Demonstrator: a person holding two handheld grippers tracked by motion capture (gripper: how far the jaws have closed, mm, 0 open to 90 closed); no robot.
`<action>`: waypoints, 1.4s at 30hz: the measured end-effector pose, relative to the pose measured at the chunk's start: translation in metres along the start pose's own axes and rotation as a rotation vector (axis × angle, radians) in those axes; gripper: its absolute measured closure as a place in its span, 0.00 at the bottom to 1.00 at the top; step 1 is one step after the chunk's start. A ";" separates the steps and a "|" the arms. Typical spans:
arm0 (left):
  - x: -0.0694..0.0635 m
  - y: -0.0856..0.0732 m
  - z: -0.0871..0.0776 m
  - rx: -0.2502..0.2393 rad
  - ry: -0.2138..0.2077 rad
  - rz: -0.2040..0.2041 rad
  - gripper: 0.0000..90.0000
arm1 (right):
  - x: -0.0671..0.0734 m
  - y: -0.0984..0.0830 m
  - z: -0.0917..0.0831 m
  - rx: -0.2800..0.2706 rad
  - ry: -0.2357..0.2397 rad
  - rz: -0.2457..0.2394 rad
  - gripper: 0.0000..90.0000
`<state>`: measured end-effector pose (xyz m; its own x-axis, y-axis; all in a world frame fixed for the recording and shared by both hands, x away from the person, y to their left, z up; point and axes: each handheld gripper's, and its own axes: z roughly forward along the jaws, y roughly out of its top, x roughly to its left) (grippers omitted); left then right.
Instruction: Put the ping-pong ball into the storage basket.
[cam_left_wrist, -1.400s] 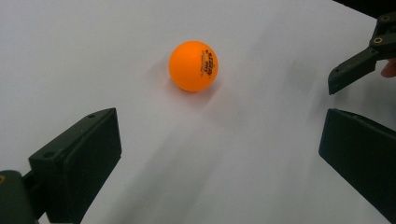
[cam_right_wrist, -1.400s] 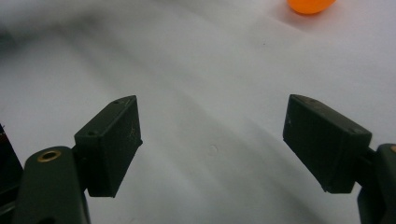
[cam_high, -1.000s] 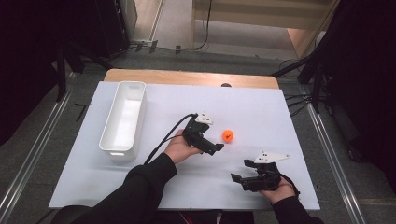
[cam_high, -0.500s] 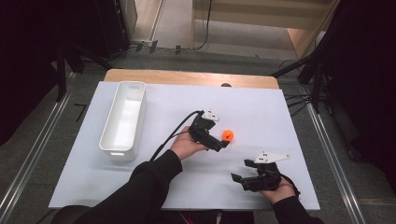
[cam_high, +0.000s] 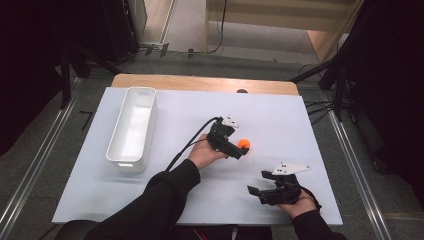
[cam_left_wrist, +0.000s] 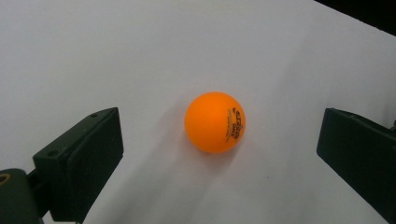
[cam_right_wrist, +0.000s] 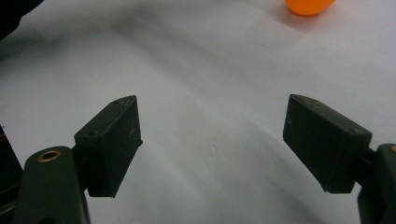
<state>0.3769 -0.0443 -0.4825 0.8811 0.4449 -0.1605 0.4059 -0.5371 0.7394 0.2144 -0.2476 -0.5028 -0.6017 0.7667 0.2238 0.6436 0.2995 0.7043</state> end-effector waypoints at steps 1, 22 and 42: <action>0.000 0.001 0.001 -0.001 -0.004 0.005 0.01 | 0.000 0.000 0.000 0.001 0.001 0.001 0.20; -0.007 0.016 0.025 0.008 0.004 0.023 0.01 | -0.001 0.000 0.000 0.002 0.003 0.000 0.20; -0.005 0.008 0.035 0.009 0.001 0.001 0.01 | 0.000 0.000 0.000 0.003 0.003 -0.001 0.20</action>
<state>0.3845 -0.0761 -0.4990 0.8814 0.4448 -0.1591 0.4070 -0.5440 0.7338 0.2145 -0.2477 -0.5030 -0.6039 0.7648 0.2245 0.6442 0.3025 0.7025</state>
